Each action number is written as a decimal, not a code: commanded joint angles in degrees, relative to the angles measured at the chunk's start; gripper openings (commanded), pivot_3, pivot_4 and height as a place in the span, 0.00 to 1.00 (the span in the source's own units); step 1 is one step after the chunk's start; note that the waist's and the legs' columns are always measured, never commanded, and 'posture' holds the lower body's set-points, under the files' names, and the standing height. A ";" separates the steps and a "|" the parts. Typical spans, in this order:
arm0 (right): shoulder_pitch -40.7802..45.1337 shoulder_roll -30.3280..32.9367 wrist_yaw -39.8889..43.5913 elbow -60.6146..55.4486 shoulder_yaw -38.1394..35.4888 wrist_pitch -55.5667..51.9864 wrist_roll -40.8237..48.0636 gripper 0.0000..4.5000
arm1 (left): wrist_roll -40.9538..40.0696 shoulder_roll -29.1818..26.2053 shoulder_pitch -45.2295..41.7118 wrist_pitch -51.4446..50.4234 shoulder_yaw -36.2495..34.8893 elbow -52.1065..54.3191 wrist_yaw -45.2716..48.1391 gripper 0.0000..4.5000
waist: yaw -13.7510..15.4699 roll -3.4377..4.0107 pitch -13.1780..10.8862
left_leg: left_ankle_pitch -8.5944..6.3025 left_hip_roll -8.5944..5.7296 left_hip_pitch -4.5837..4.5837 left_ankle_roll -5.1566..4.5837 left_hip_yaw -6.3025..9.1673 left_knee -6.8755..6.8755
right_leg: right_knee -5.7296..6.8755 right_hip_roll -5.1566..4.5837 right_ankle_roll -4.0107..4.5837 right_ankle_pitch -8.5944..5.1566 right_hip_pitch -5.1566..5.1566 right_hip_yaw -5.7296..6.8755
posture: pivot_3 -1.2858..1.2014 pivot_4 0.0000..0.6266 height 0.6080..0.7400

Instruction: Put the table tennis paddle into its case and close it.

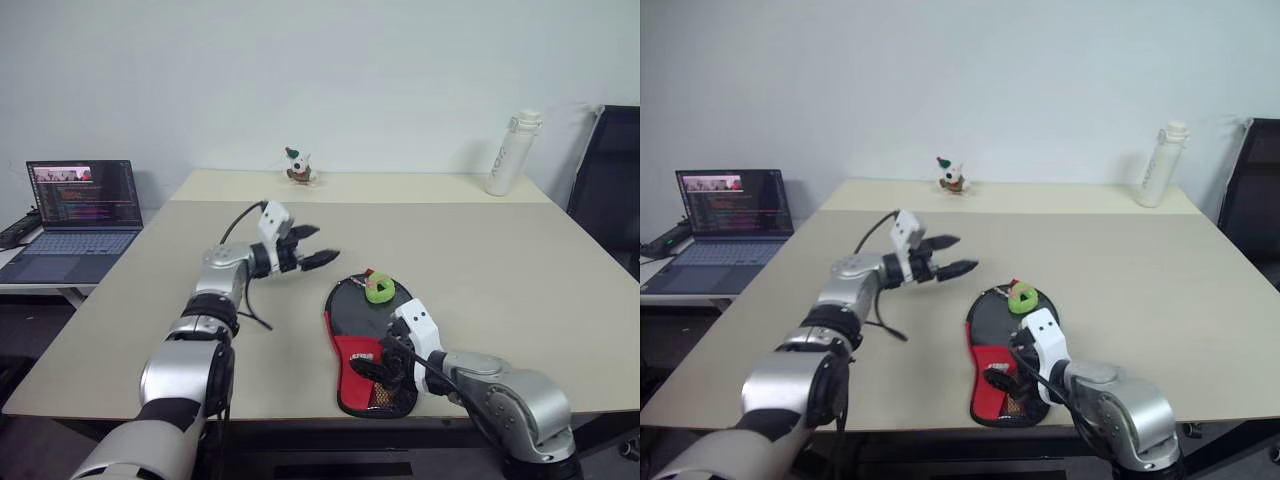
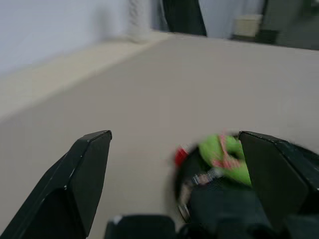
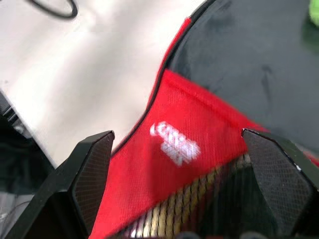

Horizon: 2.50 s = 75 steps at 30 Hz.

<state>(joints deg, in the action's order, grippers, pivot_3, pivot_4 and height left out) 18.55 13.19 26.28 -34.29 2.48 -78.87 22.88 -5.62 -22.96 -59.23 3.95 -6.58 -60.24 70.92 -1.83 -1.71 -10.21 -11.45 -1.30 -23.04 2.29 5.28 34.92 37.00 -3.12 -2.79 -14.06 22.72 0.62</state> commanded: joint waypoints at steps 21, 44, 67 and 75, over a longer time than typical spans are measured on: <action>14.76 13.73 -1.04 15.27 -10.57 9.69 3.60 1.00 | 3.97 5.21 13.58 5.73 16.00 18.66 -1.93 0.99 | 0.14 0.05 -0.06 | 0.01 -0.05 0.00 -0.04 -0.21 0.02 | 0.00 0.00 0.05 -0.03 0.03 -0.09 | 0.52 0.24 1.00; 38.75 2.23 2.91 76.71 3.09 48.80 -15.33 1.00 | 6.27 5.16 16.49 9.60 18.35 16.19 -4.50 0.99 | -0.02 0.11 -0.08 | 0.02 -0.07 0.13 -0.05 -0.31 0.04 | 0.15 0.05 0.13 0.03 0.01 -0.19 | 0.52 0.24 1.00; 42.11 0.32 7.49 84.32 3.02 54.25 -20.39 0.00 | 11.31 6.70 11.81 16.29 23.07 4.58 -5.27 1.00 | 0.14 0.18 -0.03 | 0.03 -0.10 0.28 -0.05 -0.29 0.12 | 0.19 0.05 0.09 0.01 -0.19 -0.19 | 0.52 0.24 1.00; 50.19 -1.01 4.02 96.76 1.64 61.67 -22.24 0.00 | 12.18 7.37 11.60 16.86 23.32 1.39 -4.93 1.00 | 0.17 0.24 0.01 | 0.08 -0.12 0.57 -0.13 -0.23 0.14 | 0.18 0.04 0.11 0.04 -0.50 -0.17 | 0.52 0.24 1.00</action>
<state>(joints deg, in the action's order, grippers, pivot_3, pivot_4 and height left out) 65.98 12.41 31.37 60.93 5.55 -20.06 1.14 2.65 -16.22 -49.53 21.69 13.66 -56.11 66.47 -1.66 -1.47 -10.21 -11.37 -1.42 -22.46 2.15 5.04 35.05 37.17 -3.07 -2.68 -14.01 22.22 0.45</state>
